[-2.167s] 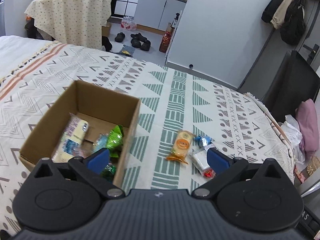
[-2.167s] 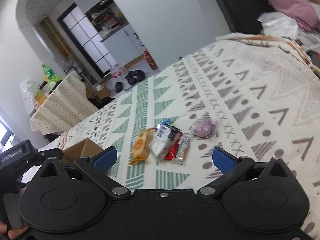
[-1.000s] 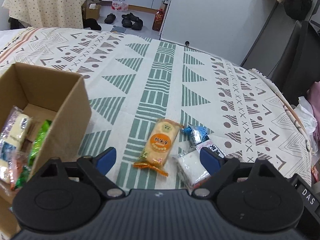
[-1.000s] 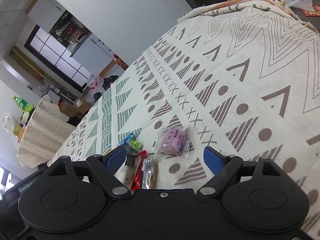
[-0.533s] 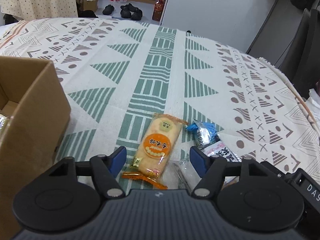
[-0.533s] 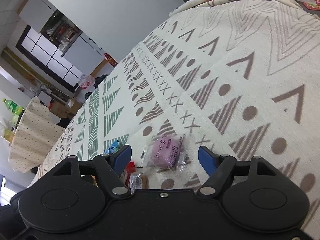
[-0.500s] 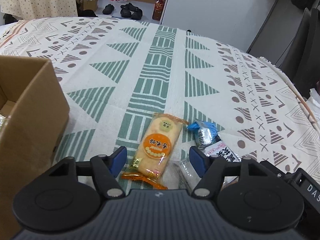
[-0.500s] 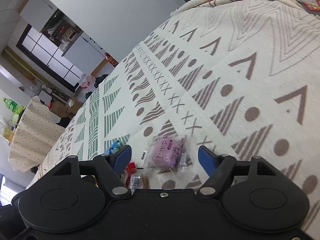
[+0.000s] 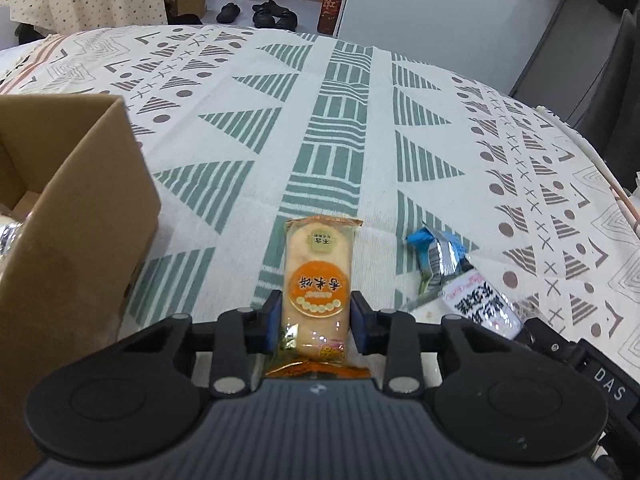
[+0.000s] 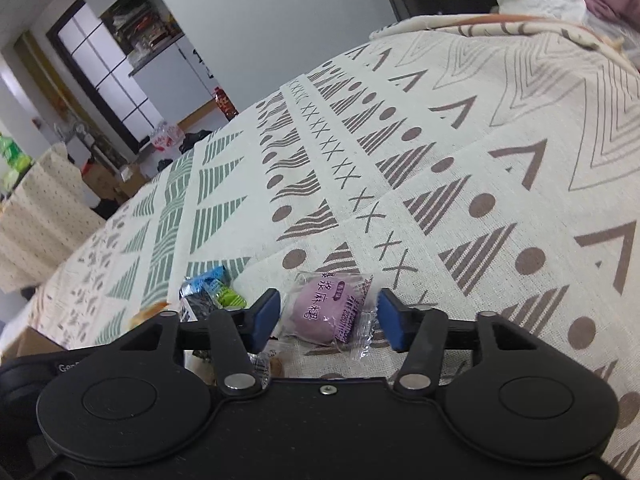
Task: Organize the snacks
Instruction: 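Grasp the yellow cracker packet with the left gripper while the right gripper grasps the pink round candy, then carry the cracker packet and pink candy over the cardboard box with both grippers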
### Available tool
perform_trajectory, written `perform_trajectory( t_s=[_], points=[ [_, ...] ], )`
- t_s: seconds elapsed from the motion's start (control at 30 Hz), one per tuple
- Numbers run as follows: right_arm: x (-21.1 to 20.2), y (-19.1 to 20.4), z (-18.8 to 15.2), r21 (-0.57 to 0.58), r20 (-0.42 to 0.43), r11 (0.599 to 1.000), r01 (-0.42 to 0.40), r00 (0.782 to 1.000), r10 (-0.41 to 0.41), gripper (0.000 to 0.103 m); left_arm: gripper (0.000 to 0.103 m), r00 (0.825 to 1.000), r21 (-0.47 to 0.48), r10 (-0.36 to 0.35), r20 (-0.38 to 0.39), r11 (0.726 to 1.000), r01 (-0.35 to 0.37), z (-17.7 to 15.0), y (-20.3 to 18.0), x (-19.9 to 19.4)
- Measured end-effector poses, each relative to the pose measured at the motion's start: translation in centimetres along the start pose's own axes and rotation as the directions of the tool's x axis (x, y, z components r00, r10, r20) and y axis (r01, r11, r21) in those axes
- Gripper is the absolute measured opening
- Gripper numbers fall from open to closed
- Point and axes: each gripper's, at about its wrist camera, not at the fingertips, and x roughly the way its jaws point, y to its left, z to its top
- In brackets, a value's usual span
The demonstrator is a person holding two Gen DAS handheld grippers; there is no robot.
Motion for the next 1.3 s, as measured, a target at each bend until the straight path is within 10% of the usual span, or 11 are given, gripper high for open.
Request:
perform_trajectory(
  t_s=[0.3, 1.3],
  points=[
    [-1.8, -0.5, -0.6, 0.031, -0.029, 0.999, -0.035, 0.999, 0.036, 0.035, 0.034, 1.000, 0.019, -0.014, 0.028, 1.000, 0.013, -1.1, 0.2, -3.5],
    [-12.9, 1.6, -2.8, 0.071, 0.071, 0.988, -0.135, 0.989, 0.130, 0.033, 0.034, 0.977, -0.093, -0.108, 0.183, 0.988, 0.127, -2.7, 7.9, -17.0]
  ],
)
